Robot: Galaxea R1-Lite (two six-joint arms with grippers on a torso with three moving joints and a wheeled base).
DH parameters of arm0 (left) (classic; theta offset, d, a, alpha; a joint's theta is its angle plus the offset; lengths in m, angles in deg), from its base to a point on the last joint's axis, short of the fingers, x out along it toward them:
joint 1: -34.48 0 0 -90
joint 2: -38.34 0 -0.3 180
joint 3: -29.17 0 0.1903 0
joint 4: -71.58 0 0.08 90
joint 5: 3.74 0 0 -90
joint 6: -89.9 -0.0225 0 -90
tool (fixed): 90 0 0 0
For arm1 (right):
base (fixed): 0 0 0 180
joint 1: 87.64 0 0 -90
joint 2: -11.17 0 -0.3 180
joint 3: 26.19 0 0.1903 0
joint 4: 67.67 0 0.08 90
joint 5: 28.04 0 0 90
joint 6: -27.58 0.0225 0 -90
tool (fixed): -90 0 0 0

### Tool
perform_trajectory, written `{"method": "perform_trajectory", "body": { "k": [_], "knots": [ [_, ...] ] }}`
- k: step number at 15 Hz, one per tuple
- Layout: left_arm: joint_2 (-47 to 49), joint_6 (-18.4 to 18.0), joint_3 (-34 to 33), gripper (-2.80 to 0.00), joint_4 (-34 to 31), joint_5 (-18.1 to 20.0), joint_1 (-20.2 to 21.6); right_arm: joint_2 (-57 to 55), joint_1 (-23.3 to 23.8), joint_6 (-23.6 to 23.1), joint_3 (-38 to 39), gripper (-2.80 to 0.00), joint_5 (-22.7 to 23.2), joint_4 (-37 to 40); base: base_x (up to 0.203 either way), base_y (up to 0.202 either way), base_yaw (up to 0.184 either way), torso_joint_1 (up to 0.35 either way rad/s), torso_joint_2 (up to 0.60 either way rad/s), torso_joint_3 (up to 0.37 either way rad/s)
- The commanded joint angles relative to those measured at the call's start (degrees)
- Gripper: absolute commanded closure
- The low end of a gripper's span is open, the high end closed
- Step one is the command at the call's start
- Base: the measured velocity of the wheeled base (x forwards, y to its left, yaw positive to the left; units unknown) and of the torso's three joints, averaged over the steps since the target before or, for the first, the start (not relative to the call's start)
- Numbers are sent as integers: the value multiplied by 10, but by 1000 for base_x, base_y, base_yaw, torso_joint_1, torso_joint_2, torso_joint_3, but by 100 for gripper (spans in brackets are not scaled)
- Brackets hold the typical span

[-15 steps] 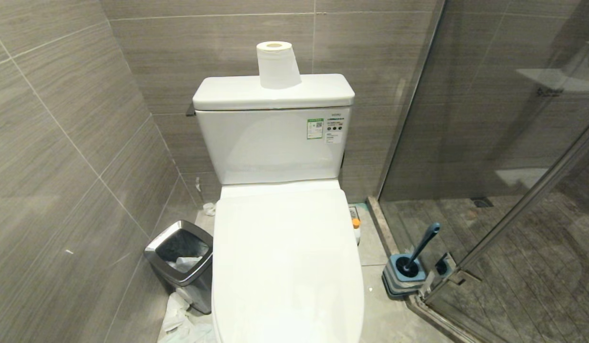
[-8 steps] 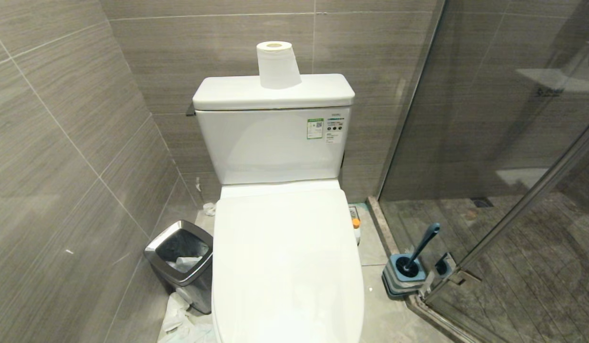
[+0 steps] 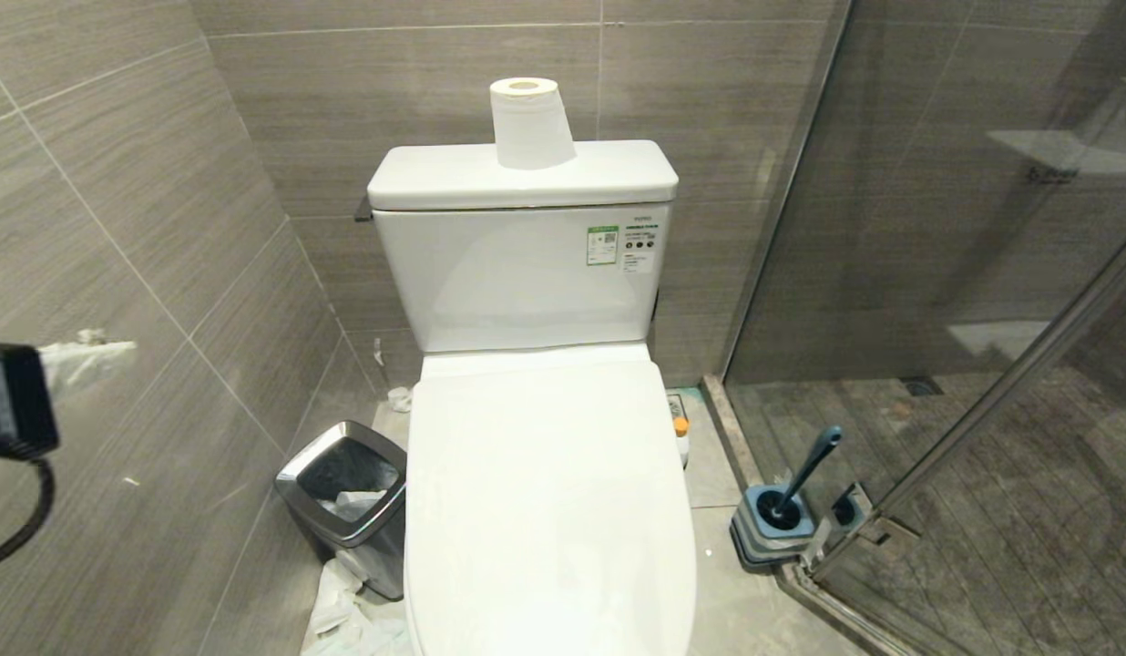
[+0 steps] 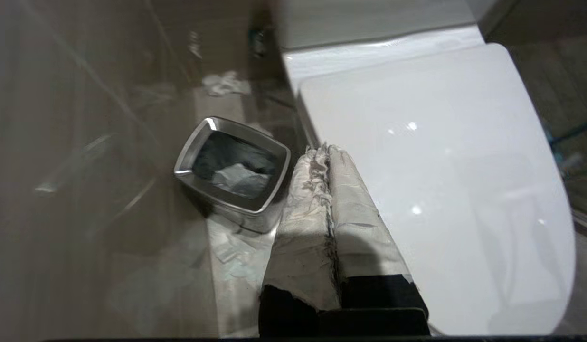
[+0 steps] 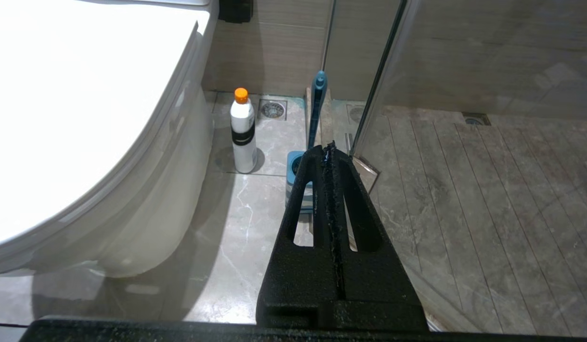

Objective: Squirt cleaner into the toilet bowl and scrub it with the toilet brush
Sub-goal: Use the left hand to lift the toilet lid slightly

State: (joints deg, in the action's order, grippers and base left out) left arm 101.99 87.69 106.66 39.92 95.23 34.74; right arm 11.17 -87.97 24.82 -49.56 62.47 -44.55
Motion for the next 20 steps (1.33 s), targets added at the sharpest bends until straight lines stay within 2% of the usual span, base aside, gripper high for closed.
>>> {"method": "perform_trajectory", "body": {
  "k": [1, 3, 7, 9, 13, 15, 19, 20],
  "knots": [
    [123, 7, 21, 0, 10, 42, 10, -1, 0, -1, 0, 0, 0, 0, 0, 0, 0, 0, 0, 0],
    [171, 24, 29, 0, 33, 156, 51, -1, 0, -1, 0, 0, 0, 0, 0, 0, 0, 0, 0, 0],
    [208, 28, 9, 0, 52, 371, 124, -1, 0, -1, 0, 0, 0, 0, 0, 0, 0, 0, 0, 0],
    [241, 28, -32, 0, 113, 446, 143, 0, 0, -1, 0, 0, 0, 0, 0, 0, 0, 0, 0, 0],
    [335, 28, -130, 0, 264, 465, 143, -1, 0, -1, 0, 0, 0, 0, 0, 0, 0, 0, 0, 0],
    [382, 26, -153, 0, 286, 465, 137, -1, 0, -1, 0, 0, 0, 0, 0, 0, 0, 0, 0, 0],
    [430, 23, -172, 0, 291, 465, 119, -1, 0, -1, 0, 0, 0, 0, 0, 0, 0, 0, 0, 0],
    [439, 24, -173, -280, 291, 466, 116, -1, 0, -1, 0, 0, 0, 0, 0, 0, 0, 0, 0, 0]
  ]
}}
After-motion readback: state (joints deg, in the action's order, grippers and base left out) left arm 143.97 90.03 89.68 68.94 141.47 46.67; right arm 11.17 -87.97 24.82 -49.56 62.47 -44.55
